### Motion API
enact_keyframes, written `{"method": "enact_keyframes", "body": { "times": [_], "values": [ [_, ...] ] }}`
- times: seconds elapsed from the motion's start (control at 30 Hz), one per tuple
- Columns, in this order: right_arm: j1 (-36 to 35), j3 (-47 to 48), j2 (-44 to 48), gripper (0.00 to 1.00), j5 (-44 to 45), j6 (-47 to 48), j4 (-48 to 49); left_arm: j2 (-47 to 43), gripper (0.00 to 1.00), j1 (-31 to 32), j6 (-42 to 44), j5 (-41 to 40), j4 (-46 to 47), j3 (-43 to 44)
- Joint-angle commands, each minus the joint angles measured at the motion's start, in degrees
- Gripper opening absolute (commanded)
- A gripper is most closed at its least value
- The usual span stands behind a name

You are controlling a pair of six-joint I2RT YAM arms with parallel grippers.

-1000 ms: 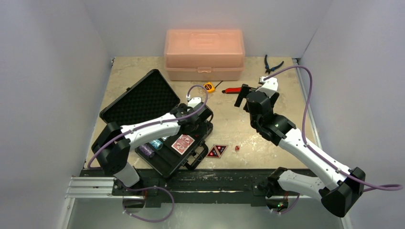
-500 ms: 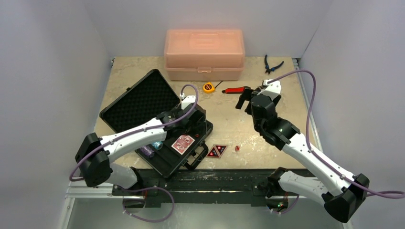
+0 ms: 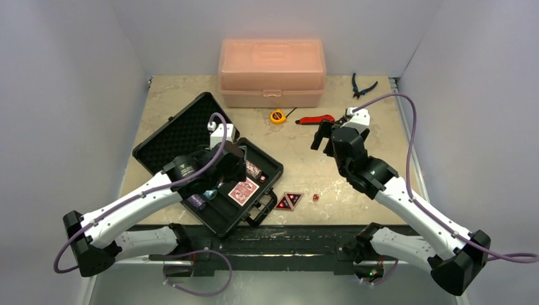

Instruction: Pack up texas hold em set

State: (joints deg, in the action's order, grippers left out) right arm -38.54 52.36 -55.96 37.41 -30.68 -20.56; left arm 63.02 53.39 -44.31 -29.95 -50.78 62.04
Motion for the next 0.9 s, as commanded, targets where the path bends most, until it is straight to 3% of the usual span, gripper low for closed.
{"method": "enact_keyframes", "body": {
  "times": [0.0,0.27,0.57,0.87],
  "values": [
    [0.0,2.4,-1.7,0.99,-2.1,-4.7,-5.6,-4.4,0.81,0.1,4.9,-4.3,-9.3,3.4],
    [0.0,1.0,-3.0,0.99,-9.9,-8.9,-11.1,-13.2,0.81,-3.7,14.6,2.5,-10.8,2.6],
    [0.0,-5.7,-2.5,0.99,-17.8,-11.0,-9.5,-10.0,0.78,-3.7,19.0,8.3,-5.3,-3.2],
    [0.0,-13.1,-5.2,0.92,-23.2,-17.2,-7.6,-8.8,0.82,-3.8,21.2,9.6,-4.7,-3.7]
  ]
}}
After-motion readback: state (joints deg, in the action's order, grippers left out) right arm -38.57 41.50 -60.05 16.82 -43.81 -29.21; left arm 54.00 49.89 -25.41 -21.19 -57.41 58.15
